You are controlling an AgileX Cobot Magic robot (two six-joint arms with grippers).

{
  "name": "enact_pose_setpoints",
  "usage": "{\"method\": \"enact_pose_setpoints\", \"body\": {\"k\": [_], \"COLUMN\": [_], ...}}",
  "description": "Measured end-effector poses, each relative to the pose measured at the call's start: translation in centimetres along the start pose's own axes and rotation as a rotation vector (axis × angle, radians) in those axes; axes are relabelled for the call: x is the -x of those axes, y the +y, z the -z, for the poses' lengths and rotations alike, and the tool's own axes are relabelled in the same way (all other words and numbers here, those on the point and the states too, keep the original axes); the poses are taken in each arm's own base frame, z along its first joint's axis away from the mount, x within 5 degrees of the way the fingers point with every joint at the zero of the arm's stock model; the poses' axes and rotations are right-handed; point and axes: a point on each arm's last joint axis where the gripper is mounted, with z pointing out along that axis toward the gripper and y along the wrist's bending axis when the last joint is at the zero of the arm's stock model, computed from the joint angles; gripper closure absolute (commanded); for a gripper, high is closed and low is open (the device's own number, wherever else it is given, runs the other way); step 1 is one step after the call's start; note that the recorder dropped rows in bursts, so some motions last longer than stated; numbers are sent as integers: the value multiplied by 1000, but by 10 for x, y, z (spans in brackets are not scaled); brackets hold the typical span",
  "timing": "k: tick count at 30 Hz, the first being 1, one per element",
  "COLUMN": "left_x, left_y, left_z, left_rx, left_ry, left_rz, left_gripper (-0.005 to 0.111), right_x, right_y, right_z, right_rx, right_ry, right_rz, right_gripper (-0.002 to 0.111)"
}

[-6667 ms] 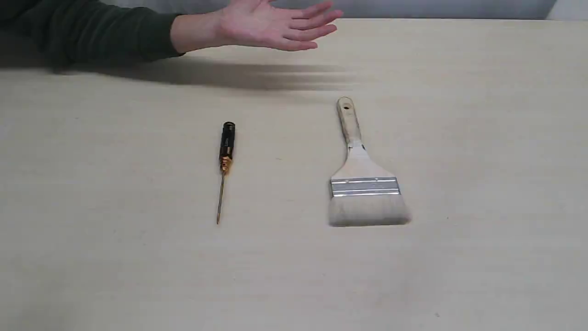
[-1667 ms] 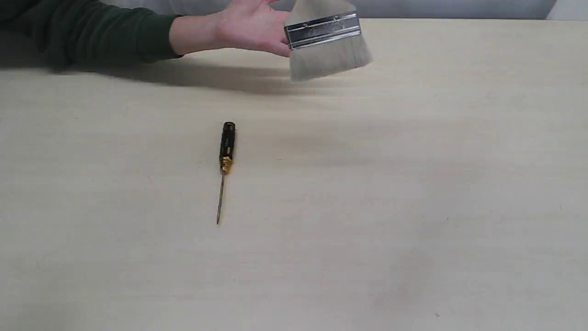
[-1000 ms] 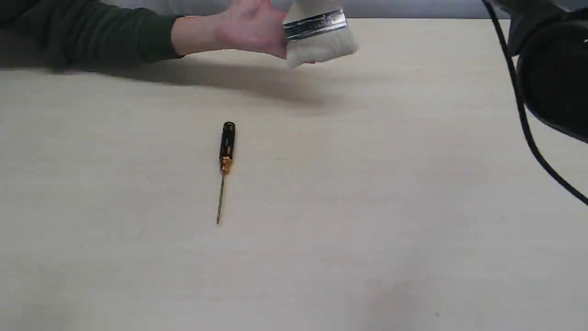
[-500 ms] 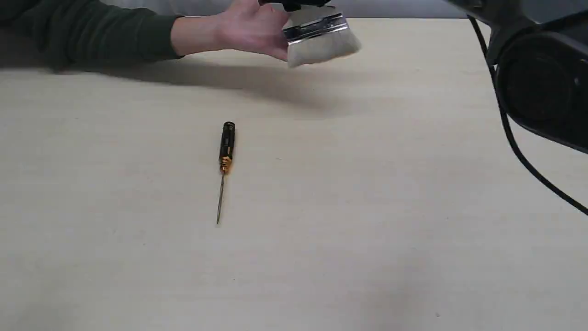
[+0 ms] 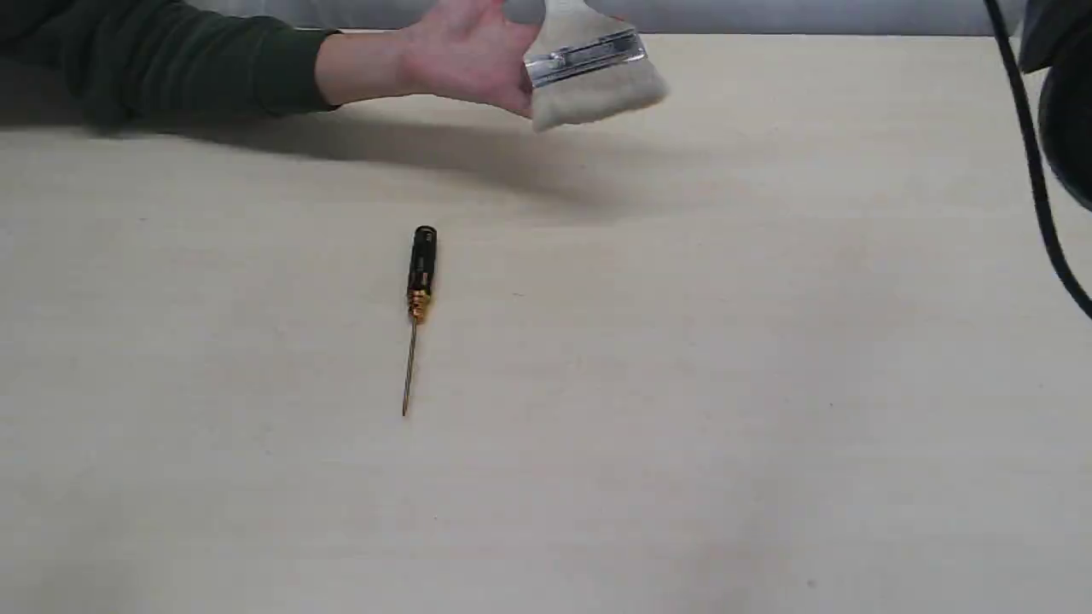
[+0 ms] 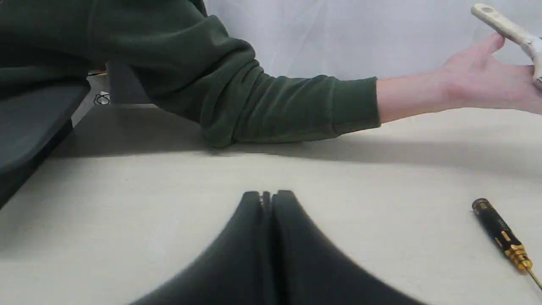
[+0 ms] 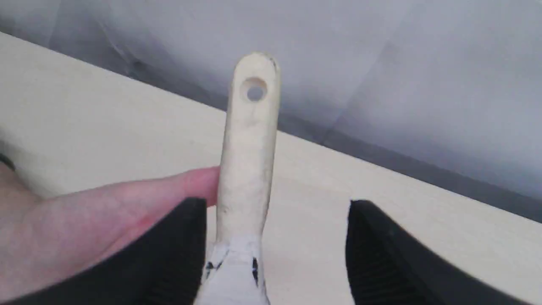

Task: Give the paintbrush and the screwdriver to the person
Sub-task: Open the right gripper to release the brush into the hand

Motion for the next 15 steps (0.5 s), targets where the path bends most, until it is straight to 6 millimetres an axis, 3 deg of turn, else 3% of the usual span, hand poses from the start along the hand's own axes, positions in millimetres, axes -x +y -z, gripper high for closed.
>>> {"method": "enact_pose_setpoints", "body": {"k": [7, 11, 15], "left_x": [0, 0, 0], "left_y": [0, 0, 0], "left_z": [0, 0, 0], "left_rx": [0, 0, 0], "left_ry": [0, 0, 0], "left_rz": [0, 0, 0], "left_gripper": [107, 107, 107], "right_x": [-25, -41, -59], "right_y": [-2, -1, 14], "right_z": [24, 59, 99], "right_rx": [17, 78, 144], "right_ry": [52, -12, -91], "right_rz": [28, -1, -1], "right_gripper": [62, 62, 62]}}
